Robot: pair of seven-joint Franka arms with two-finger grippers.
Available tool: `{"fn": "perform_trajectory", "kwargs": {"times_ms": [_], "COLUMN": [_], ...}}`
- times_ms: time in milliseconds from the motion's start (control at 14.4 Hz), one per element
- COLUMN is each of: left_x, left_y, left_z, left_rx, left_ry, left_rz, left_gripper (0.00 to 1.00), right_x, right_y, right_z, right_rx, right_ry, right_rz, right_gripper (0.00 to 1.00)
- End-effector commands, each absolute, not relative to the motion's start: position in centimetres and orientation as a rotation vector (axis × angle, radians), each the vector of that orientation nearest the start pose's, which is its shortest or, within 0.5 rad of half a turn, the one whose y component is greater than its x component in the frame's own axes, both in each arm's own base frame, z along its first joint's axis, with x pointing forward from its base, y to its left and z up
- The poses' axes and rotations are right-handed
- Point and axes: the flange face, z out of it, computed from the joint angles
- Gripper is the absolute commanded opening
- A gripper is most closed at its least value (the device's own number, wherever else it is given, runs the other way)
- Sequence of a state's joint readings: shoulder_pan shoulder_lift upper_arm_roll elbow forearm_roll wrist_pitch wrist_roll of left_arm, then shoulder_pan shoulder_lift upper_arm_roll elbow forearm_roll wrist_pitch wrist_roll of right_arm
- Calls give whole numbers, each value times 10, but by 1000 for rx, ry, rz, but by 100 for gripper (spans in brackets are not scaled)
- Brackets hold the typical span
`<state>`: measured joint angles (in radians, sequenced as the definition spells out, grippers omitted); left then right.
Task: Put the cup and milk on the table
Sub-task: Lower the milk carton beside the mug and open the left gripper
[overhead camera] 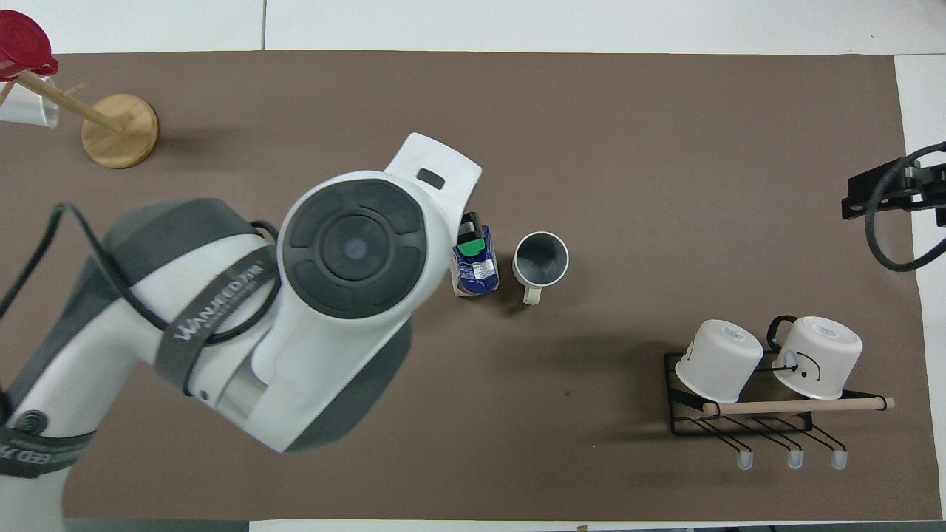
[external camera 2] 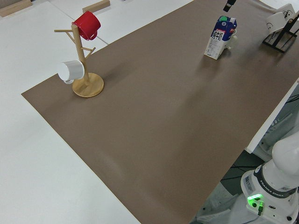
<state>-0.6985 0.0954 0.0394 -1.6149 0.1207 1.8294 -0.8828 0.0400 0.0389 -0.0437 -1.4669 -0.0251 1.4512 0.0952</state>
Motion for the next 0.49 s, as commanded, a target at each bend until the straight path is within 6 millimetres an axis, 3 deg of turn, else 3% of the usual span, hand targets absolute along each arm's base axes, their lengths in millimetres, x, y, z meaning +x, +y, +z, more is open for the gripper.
{"fn": "perform_trajectory", "kwargs": {"times_ms": [0, 208, 416], "left_x": [509, 536, 550], "left_y": [-289, -209, -135], "left_z": [569, 574, 588], "left_rx": [-3074, -3129, -3165], "left_ry": [-244, -185, -114], "left_rz": [-228, -144, -109], "left_gripper": [100, 100, 100], "right_x": [552, 551, 540], "right_y": [2, -1, -2], "right_z": [637, 634, 631], "right_rx": [-3166, -3164, -3162], "right_ry": [118, 125, 129], "right_rz": [120, 132, 146], "right_gripper": [100, 100, 100]}}
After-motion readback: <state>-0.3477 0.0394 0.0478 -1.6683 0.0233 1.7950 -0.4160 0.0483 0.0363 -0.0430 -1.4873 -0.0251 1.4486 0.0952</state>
